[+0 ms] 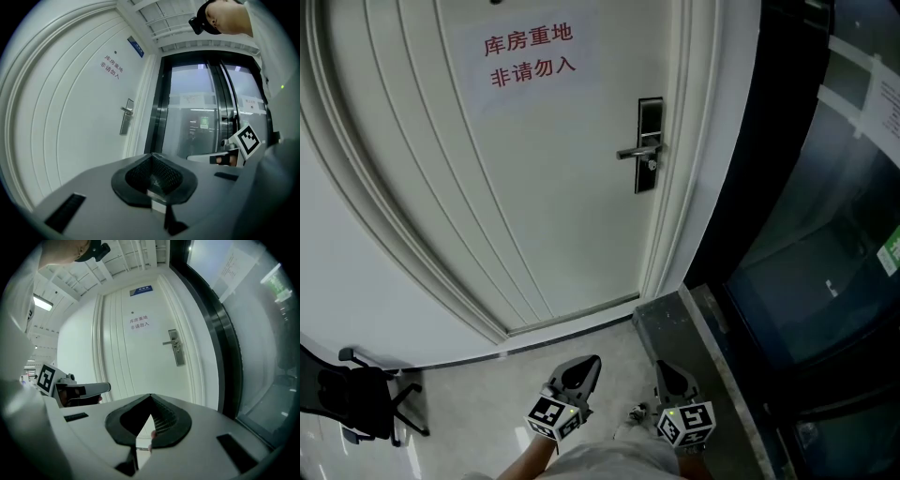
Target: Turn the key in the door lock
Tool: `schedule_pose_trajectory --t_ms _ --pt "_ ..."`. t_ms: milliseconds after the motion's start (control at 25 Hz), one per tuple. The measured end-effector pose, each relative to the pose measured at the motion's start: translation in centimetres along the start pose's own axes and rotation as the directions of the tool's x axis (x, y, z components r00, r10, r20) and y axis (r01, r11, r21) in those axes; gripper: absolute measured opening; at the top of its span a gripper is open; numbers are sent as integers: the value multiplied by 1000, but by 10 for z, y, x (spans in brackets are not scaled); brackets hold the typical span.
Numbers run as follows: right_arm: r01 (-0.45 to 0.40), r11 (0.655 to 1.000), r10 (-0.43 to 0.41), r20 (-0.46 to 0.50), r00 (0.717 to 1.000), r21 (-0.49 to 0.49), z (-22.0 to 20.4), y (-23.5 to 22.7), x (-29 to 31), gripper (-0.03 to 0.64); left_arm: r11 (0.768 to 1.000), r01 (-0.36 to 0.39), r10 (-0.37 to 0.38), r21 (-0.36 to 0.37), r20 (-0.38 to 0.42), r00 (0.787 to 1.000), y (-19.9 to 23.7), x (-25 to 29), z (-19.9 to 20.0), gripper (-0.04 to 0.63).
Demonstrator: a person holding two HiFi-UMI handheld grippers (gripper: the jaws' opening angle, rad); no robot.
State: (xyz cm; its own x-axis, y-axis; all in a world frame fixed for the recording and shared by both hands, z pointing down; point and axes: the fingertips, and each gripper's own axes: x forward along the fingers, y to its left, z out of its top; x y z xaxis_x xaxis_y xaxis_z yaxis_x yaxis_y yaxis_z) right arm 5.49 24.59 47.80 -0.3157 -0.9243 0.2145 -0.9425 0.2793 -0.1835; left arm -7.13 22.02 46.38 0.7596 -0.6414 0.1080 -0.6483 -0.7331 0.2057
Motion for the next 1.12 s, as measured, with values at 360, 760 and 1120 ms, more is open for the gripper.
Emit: schedule_pose_trajectory --t_ms 360,760,1120 --pt "-50 998 49 -10 999 -36 33 -90 65 2 996 -84 85 -19 30 996 20 91 13 3" --pt "-41 998 39 -35 999 -43 41 -139 124 2 995 -98 97 7 71 993 69 165 36 3" --pt "58 985 -64 -33 997 -164 88 -178 221 2 999 -31 32 -11 122 992 140 253 72 3"
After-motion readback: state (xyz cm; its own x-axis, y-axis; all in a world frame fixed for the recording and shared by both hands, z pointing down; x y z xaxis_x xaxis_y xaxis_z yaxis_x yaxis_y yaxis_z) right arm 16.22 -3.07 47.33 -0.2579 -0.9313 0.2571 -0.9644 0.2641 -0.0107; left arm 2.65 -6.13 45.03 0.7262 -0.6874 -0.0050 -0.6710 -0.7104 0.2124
